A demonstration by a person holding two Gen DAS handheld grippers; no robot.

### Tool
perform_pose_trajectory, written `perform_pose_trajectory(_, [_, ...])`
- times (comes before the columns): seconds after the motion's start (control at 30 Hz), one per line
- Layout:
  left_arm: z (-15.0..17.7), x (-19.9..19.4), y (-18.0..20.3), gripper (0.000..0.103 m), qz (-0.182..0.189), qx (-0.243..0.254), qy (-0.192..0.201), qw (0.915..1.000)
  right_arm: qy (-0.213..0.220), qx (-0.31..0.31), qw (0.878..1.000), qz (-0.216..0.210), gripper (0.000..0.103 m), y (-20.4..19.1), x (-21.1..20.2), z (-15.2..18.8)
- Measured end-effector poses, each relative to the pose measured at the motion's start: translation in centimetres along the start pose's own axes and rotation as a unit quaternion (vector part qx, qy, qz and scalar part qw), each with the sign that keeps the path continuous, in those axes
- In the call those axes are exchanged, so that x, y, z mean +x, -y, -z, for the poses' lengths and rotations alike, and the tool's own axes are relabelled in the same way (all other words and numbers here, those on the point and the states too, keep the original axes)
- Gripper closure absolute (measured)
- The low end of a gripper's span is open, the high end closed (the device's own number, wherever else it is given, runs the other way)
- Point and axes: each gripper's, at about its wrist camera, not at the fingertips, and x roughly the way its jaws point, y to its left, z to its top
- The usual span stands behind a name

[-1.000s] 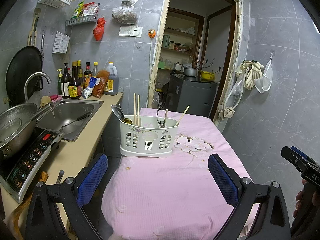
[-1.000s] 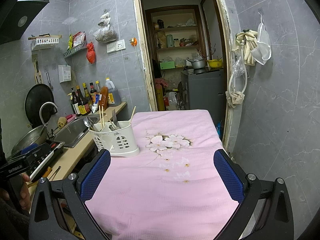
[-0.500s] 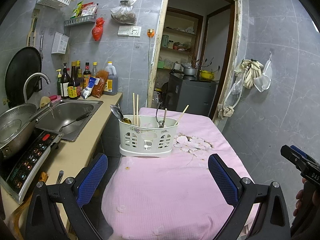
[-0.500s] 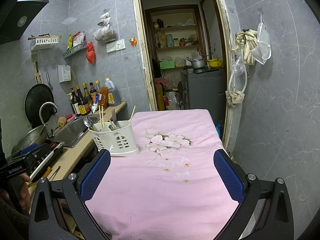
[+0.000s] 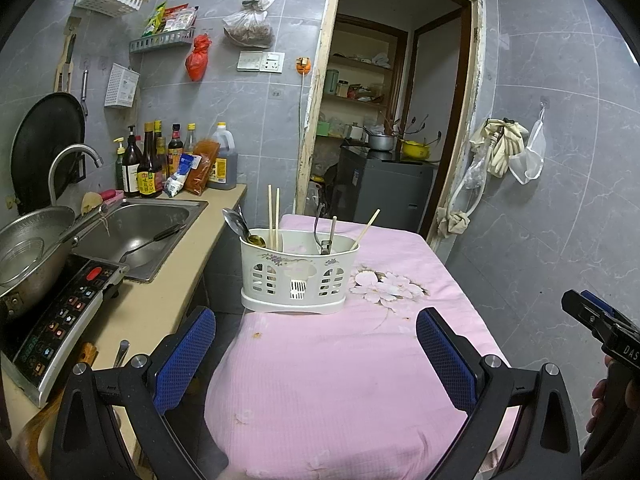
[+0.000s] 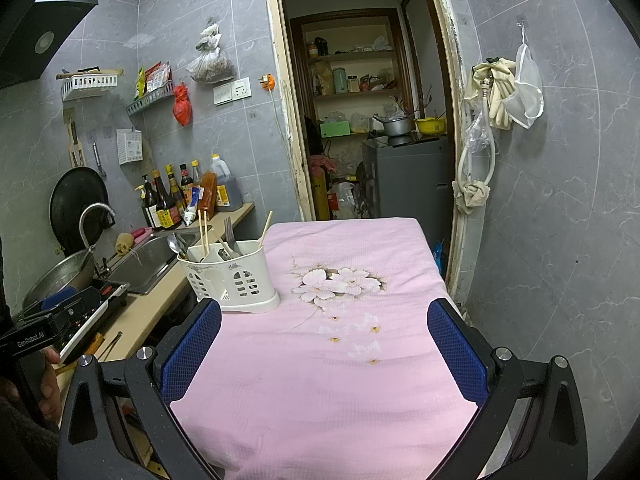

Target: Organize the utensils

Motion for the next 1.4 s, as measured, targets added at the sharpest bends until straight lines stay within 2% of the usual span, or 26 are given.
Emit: perform_pose_trajectory(1.4, [-0.04,-0.02,0.28,0.002,-0.001,0.001,-0.001,1.0,-0.002,0.0,1.0,-0.001,0.002,0.47,0.11,-0.12])
